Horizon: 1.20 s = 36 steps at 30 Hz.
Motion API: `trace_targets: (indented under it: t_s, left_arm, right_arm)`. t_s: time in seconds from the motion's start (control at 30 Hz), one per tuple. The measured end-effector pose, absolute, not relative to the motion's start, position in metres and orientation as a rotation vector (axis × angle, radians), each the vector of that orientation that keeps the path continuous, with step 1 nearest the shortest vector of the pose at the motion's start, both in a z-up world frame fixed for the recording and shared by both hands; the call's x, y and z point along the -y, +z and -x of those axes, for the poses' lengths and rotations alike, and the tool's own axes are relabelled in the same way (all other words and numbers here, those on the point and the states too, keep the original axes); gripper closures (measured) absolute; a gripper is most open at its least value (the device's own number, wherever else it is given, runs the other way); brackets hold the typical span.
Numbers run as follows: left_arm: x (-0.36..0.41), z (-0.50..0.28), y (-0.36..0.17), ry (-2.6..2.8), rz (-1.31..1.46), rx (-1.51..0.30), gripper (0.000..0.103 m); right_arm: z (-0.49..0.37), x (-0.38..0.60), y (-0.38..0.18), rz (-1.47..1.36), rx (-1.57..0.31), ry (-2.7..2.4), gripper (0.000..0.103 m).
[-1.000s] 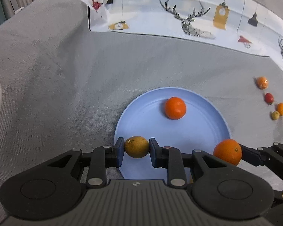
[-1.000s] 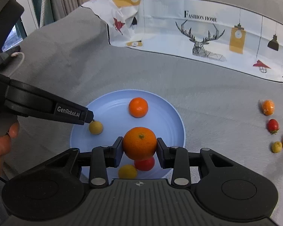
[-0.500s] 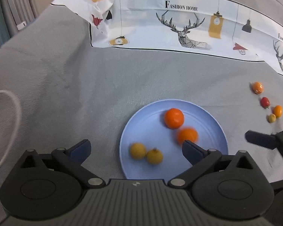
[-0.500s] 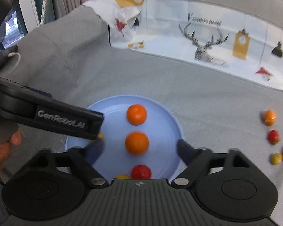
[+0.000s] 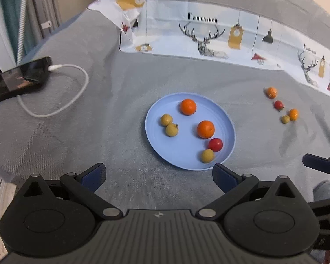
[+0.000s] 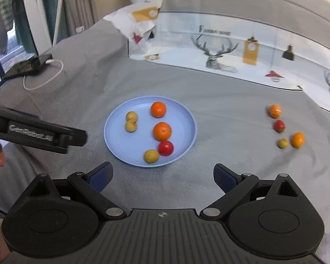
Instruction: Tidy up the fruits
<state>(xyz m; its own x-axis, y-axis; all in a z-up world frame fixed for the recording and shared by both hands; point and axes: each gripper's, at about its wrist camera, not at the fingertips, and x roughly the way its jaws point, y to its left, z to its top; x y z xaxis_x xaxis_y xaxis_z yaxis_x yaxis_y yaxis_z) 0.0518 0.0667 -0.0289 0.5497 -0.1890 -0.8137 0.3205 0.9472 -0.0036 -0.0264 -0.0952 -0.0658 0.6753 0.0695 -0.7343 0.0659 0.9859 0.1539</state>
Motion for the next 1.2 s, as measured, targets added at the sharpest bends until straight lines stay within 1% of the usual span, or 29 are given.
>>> trace_targets:
  t_s: [0.27,0.53,0.87,1.2]
  left_arm:
    - [-0.073,-0.007,0.004,-0.309,-0.128,-0.861,0.0]
    - [-0.073,0.028,0.02,-0.321,-0.144,-0.805,0.0]
    - [-0.076,0.041,0.031,-0.324,-0.144,-0.762,0.0]
    - [-0.075,0.043,0.032,-0.325,-0.147,-0.758,0.0]
  right_arm:
    - [0.078,0.105,-0.04,-0.206,-0.739,-0.07,0.003]
    - [0.116,0.102,-0.02,-0.186,-0.645,-0.072,0.002]
    - [0.131,0.098,-0.007,-0.177,-0.596,-0.076,0.001]
    - [0.132,0.097,-0.007,-0.176,-0.592,-0.077,0.001]
